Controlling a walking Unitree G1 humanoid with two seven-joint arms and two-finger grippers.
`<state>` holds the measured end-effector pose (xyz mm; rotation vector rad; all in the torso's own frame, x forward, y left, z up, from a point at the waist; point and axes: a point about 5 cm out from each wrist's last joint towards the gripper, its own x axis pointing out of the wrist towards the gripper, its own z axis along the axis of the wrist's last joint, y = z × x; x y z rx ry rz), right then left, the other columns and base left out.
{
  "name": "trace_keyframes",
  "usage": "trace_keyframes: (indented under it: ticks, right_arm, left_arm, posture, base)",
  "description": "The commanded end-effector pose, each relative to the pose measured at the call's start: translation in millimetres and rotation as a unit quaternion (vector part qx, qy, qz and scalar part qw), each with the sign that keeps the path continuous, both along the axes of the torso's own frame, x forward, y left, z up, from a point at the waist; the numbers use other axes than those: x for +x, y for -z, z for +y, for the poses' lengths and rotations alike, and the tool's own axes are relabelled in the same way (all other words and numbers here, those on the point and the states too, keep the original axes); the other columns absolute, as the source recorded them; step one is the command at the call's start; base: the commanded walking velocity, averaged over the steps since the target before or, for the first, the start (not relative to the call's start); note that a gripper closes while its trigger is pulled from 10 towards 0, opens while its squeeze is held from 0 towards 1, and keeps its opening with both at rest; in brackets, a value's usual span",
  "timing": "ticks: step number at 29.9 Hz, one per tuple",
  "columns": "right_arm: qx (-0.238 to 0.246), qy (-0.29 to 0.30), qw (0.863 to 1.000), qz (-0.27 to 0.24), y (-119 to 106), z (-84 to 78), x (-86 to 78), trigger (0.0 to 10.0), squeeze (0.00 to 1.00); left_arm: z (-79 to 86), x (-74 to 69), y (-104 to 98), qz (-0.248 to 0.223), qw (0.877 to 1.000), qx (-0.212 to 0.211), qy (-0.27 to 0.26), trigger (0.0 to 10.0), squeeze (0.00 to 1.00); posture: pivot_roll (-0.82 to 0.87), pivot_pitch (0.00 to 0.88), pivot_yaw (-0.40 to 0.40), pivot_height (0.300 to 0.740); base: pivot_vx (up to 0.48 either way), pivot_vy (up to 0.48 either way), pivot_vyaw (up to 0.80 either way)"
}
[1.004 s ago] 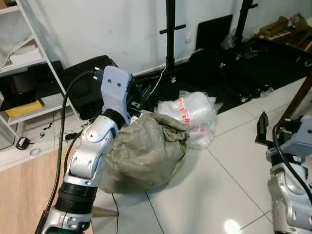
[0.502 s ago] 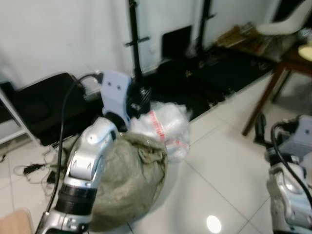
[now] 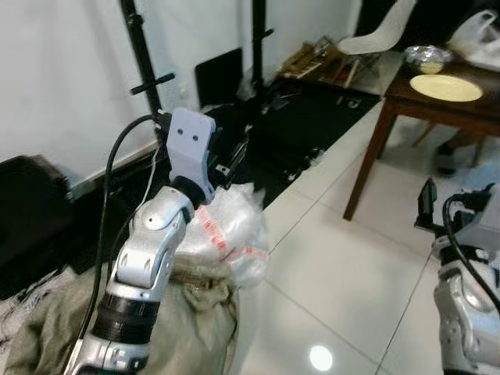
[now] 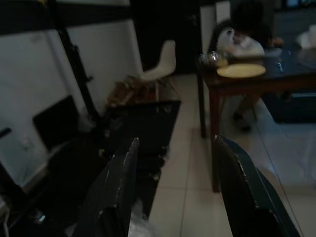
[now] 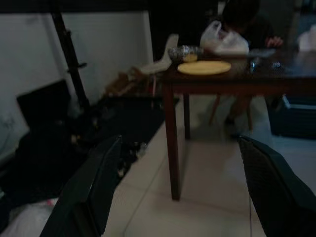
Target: Setting the table
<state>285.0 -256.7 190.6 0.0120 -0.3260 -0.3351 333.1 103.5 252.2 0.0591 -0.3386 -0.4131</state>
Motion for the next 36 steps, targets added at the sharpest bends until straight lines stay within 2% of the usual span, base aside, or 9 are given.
trace_keyframes:
  ticks: [1, 10, 17, 36]
  right_arm:
    - [0.001, 0.006, 1.0, 0.003, 1.2, -2.2, -0.8, 10.0, 0.0]
    - [-0.001, 0.006, 1.0, 0.002, 0.7, -2.0, -1.0, 10.0, 0.0]
    - [-0.003, 0.004, 1.0, 0.005, 1.4, -0.7, -1.1, 10.0, 0.0]
    - [-0.006, 0.004, 1.0, 0.003, 0.2, -1.7, -0.1, 10.0, 0.0]
  left_arm:
    - [-1.1, -0.4, -0.2, -0.001, 1.0, 0.0, 0.004, 10.0, 0.0]
    - [-2.8, -1.2, -1.0, -0.001, 1.0, -0.002, 0.012, 10.0, 0.0]
    - [-7.1, -4.7, -0.7, 0.004, 0.999, -0.007, 0.031, 10.0, 0.0]
    - [-7.2, -4.4, -1.0, 0.002, 1.0, -0.005, 0.03, 10.0, 0.0]
  posture:
    - [-0.12, 0.0, 0.179, 0.74]
    - [-0.12, 0.0, 0.179, 0.74]
    - [-0.12, 0.0, 0.179, 0.74]
    - [-0.13, 0.0, 0.176, 0.74]
  base:
    - [0.469, 0.0, -0.78]
    - [0.464, 0.0, -0.77]
    - [0.0, 0.0, 0.0]
    - [0.0, 0.0, 0.0]
